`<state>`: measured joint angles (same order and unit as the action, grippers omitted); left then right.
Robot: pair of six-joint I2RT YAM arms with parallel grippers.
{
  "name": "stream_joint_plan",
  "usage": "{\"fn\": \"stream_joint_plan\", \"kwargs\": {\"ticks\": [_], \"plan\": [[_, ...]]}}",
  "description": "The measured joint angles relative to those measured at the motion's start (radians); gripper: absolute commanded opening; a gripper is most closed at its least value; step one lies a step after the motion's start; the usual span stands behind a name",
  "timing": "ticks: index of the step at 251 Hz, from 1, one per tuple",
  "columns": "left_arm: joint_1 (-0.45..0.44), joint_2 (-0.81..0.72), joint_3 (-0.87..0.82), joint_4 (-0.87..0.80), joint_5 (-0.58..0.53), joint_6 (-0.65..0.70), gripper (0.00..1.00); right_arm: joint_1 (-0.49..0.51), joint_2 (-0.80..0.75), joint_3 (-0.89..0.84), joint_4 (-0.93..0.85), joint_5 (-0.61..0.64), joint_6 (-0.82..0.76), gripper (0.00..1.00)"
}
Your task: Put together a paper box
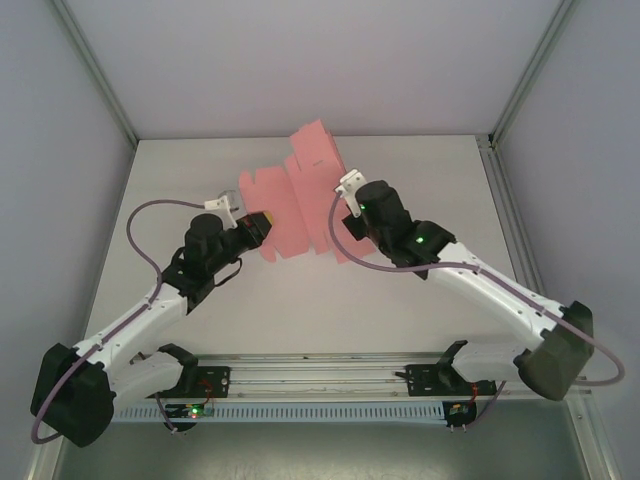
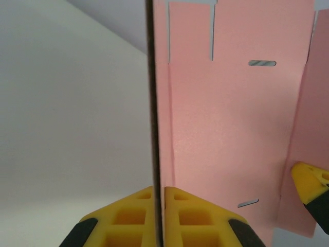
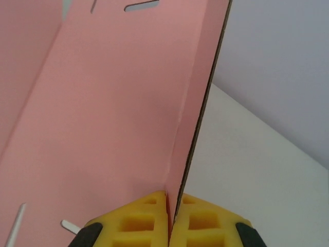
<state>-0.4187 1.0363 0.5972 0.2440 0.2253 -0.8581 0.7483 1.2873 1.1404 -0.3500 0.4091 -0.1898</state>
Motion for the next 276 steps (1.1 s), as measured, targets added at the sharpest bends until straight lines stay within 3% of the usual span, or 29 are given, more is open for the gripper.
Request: {"fn": "stream_joint_plan", "kwargs": {"ticks": [31, 68, 79, 97, 101, 154, 190, 233, 276], "plan": [[-0.007, 0.008, -0.008, -0.095, -0.040, 0.001, 0.20, -0.006, 0.022, 0.028, -0.003, -0.026, -0.093, 0.00], [-0.007, 0.012, -0.047, -0.148, -0.082, 0.005, 0.30, -0.058, 0.025, 0.056, -0.074, -0.281, -0.199, 0.00], [-0.008, 0.012, -0.062, -0.161, -0.086, 0.007, 0.47, -0.076, 0.031, 0.065, -0.100, -0.346, -0.218, 0.00], [-0.008, 0.008, -0.087, -0.208, -0.108, 0.023, 0.97, -0.095, 0.048, 0.092, -0.142, -0.409, -0.252, 0.00], [-0.008, 0.003, -0.093, -0.224, -0.117, 0.027, 1.00, -0.099, 0.053, 0.100, -0.153, -0.419, -0.263, 0.00], [-0.008, -0.139, -0.118, -0.430, -0.253, 0.055, 1.00, -0.186, 0.126, 0.209, -0.354, -0.581, -0.394, 0.00], [-0.008, -0.239, -0.124, -0.484, -0.292, 0.085, 1.00, -0.209, 0.192, 0.225, -0.407, -0.620, -0.472, 0.00], [-0.008, -0.254, -0.131, -0.481, -0.297, 0.140, 1.00, -0.166, 0.227, 0.170, -0.344, -0.563, -0.556, 0.00], [-0.008, -0.156, -0.106, -0.465, -0.275, 0.251, 1.00, -0.157, 0.179, 0.084, -0.262, -0.575, -0.710, 0.00]]}}
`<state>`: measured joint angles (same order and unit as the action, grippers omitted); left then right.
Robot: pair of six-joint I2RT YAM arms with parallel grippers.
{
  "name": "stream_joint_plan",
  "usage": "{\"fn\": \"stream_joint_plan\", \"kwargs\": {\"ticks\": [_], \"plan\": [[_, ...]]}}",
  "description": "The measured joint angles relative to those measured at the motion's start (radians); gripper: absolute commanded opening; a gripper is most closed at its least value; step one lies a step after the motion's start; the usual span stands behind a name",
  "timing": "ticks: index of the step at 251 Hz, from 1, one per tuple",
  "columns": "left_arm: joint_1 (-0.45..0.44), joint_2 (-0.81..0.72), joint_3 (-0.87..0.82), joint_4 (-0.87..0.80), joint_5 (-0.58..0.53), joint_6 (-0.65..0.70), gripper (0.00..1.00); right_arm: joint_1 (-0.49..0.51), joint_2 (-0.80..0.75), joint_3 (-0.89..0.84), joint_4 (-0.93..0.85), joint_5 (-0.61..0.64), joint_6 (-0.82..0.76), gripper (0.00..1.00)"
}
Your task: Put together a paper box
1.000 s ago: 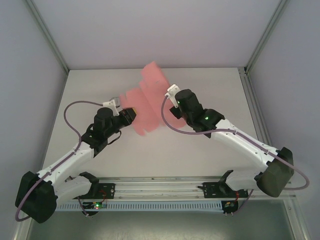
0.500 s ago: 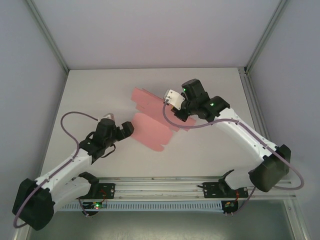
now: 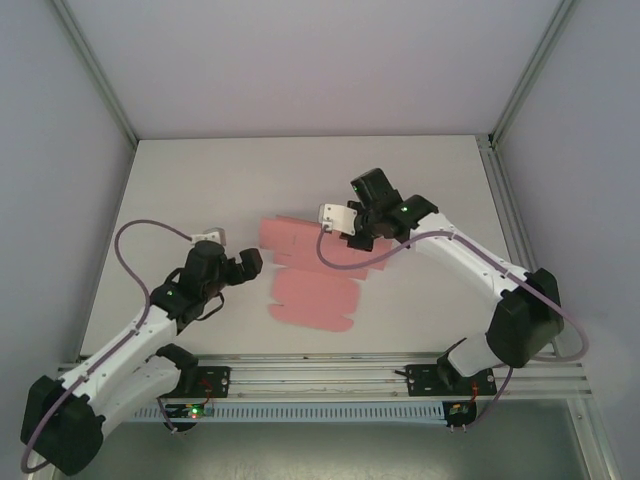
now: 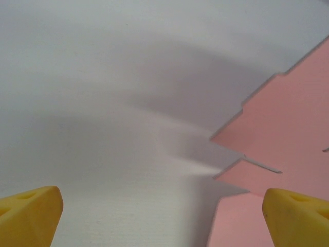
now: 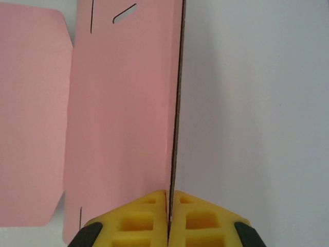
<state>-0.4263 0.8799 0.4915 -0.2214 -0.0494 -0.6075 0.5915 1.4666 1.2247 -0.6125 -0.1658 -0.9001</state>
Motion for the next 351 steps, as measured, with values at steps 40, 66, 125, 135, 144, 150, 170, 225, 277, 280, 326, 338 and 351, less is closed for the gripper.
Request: {"fn": "stream_joint_plan", "kwargs": {"ticks": [40, 66, 125, 135, 144, 150, 170, 225, 277, 280, 326, 338, 351], "plan": [[0.001, 0.106, 0.061, 0.086, 0.058, 0.123, 1.00, 0.000, -0.067, -0.076, 0.080, -0.007, -0.101, 0.00], [0.006, 0.156, 0.084, 0.161, 0.100, 0.168, 1.00, 0.000, -0.118, -0.183, 0.232, 0.009, -0.130, 0.00], [0.022, 0.181, 0.208, 0.154, 0.228, 0.360, 0.98, -0.001, -0.166, -0.236, 0.285, 0.004, -0.188, 0.00], [0.021, 0.182, 0.251, 0.134, 0.258, 0.415, 0.98, -0.003, -0.166, -0.209, 0.263, -0.004, -0.190, 0.00], [0.016, 0.187, 0.301, 0.108, 0.285, 0.474, 0.96, -0.006, -0.166, -0.189, 0.251, -0.010, -0.190, 0.00], [0.014, 0.192, 0.331, 0.091, 0.294, 0.505, 0.95, -0.007, -0.166, -0.176, 0.245, -0.012, -0.190, 0.00], [0.000, 0.228, 0.438, 0.031, 0.312, 0.626, 0.88, -0.013, -0.165, -0.140, 0.219, -0.018, -0.190, 0.00], [-0.016, 0.342, 0.609, -0.125, 0.319, 0.850, 0.76, -0.024, -0.132, -0.092, 0.141, -0.022, -0.181, 0.00], [-0.042, 0.418, 0.723, -0.251, 0.335, 1.007, 0.72, -0.047, -0.097, -0.017, 0.015, -0.062, -0.178, 0.00], [-0.045, 0.423, 0.731, -0.257, 0.333, 1.014, 0.71, -0.048, -0.096, -0.013, 0.009, -0.062, -0.178, 0.00], [-0.070, 0.490, 0.820, -0.339, 0.307, 1.111, 0.71, -0.053, -0.082, 0.016, -0.050, -0.064, -0.178, 0.00], [-0.072, 0.494, 0.823, -0.356, 0.307, 1.129, 0.72, -0.053, -0.079, 0.017, -0.058, -0.064, -0.178, 0.00], [-0.072, 0.494, 0.822, -0.371, 0.307, 1.147, 0.72, -0.053, -0.076, 0.017, -0.063, -0.066, -0.178, 0.00]]}}
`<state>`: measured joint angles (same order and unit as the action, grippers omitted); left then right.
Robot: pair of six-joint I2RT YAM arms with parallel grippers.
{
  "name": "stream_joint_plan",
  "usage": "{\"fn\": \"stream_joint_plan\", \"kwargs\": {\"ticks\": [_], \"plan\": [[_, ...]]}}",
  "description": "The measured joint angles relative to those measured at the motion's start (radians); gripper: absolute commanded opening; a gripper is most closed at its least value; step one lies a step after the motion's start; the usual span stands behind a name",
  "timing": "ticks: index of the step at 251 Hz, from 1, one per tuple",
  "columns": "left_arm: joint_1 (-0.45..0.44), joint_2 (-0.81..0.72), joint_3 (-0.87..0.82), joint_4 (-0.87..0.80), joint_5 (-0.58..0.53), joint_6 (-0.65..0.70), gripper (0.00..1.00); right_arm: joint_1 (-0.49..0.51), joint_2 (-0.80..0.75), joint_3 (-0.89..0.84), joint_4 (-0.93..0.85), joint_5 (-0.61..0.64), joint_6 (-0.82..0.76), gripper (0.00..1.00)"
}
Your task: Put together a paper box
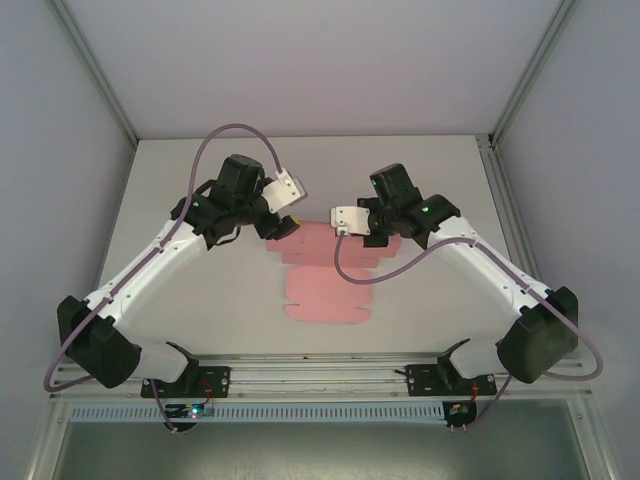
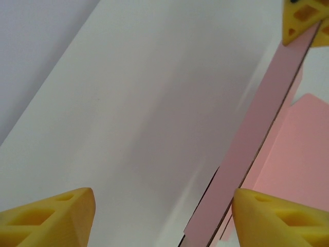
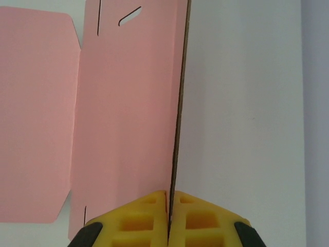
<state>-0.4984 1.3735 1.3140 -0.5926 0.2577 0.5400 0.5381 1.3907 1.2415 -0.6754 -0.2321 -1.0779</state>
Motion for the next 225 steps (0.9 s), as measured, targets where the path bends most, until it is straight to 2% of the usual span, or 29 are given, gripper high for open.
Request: {"fn": "stream_joint_plan", "kwargs": {"ticks": [28, 43, 74, 86, 125, 159, 176, 189, 225], "plan": [[0.000, -0.020, -0.020, -0.001, 0.005, 0.032, 0.72, 0.000, 0.000, 0.000, -0.003, -0.011, -0.003, 0.00], [0.000, -0.025, -0.023, -0.006, 0.013, 0.039, 0.69, 0.000, 0.000, 0.000, -0.005, -0.021, -0.003, 0.00], [-0.004, -0.011, -0.019, -0.012, 0.037, 0.043, 0.45, -0.005, 0.000, 0.000, -0.006, -0.024, -0.002, 0.00], [-0.005, 0.003, -0.013, -0.011, 0.050, 0.027, 0.40, -0.007, 0.000, 0.000, -0.006, -0.023, -0.002, 0.00], [-0.013, 0.023, -0.008, -0.010, 0.064, 0.025, 0.42, -0.013, 0.000, 0.000, -0.006, -0.001, 0.009, 0.00], [-0.019, 0.024, -0.010, -0.007, 0.058, 0.027, 0.55, -0.013, 0.005, 0.023, -0.011, 0.002, 0.035, 0.00], [-0.022, 0.026, -0.010, -0.008, 0.055, 0.032, 0.55, -0.013, 0.008, 0.047, -0.010, -0.006, 0.043, 0.00], [-0.025, 0.030, -0.010, -0.011, 0.052, 0.033, 0.50, -0.013, 0.008, 0.060, -0.010, -0.015, 0.046, 0.00], [-0.030, 0.049, -0.009, -0.016, 0.044, 0.036, 0.47, -0.013, 0.011, 0.071, -0.026, -0.024, 0.050, 0.00]]}}
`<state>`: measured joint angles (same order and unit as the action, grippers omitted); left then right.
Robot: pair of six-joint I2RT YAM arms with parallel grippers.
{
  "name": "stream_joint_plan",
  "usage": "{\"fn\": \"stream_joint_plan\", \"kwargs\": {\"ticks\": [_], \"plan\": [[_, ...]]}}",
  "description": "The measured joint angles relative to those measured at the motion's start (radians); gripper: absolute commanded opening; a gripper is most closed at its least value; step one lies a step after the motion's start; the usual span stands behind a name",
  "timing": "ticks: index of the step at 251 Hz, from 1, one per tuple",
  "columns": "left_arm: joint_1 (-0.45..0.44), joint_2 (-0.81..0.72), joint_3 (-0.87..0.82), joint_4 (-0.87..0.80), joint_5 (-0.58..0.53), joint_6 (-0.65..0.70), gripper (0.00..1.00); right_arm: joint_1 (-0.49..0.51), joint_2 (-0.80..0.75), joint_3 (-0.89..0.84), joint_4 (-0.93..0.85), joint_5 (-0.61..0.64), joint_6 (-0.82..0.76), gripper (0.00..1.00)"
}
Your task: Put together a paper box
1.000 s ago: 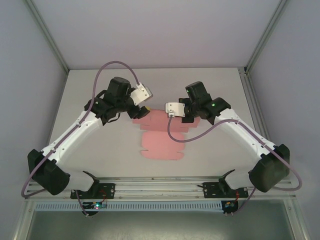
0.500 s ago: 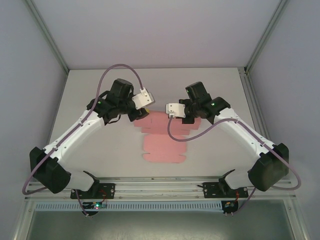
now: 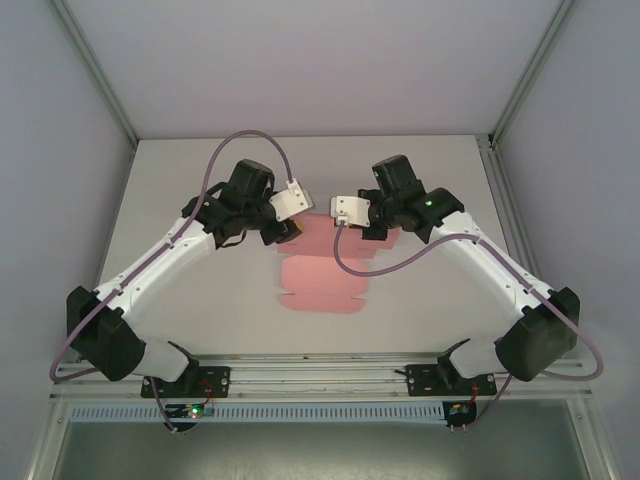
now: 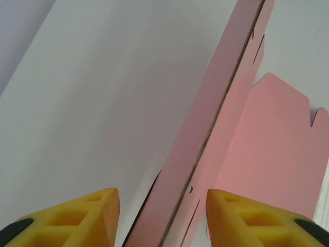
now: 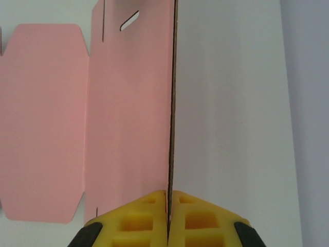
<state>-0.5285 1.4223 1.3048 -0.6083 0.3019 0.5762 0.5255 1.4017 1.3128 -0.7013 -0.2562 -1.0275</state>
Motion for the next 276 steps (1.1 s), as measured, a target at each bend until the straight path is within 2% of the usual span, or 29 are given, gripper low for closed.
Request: {"fn": "stream_joint_plan", "kwargs": {"ticks": [42, 91, 111, 132, 203, 236, 276], "plan": [[-0.003, 0.008, 0.000, 0.002, 0.000, -0.001, 0.49, 0.000, 0.010, 0.000, -0.008, 0.000, 0.000, 0.00], [-0.003, 0.008, 0.000, 0.010, -0.019, -0.009, 0.35, 0.000, 0.022, 0.000, -0.013, 0.002, 0.005, 0.00], [-0.003, 0.008, 0.000, 0.016, -0.021, -0.012, 0.20, 0.000, 0.028, 0.001, -0.014, 0.001, 0.008, 0.00], [-0.003, 0.008, 0.000, 0.016, -0.022, -0.018, 0.00, 0.000, 0.035, 0.003, -0.012, 0.004, 0.014, 0.00], [-0.024, 0.014, 0.000, 0.055, -0.088, -0.078, 0.00, 0.000, 0.045, 0.013, 0.017, 0.039, 0.108, 0.00], [-0.054, 0.046, 0.014, 0.125, -0.211, -0.168, 0.00, 0.010, 0.045, 0.002, 0.075, 0.108, 0.201, 0.00], [-0.103, 0.132, 0.079, 0.202, -0.416, -0.343, 0.00, 0.054, 0.045, -0.023, 0.157, 0.212, 0.402, 0.00]]}}
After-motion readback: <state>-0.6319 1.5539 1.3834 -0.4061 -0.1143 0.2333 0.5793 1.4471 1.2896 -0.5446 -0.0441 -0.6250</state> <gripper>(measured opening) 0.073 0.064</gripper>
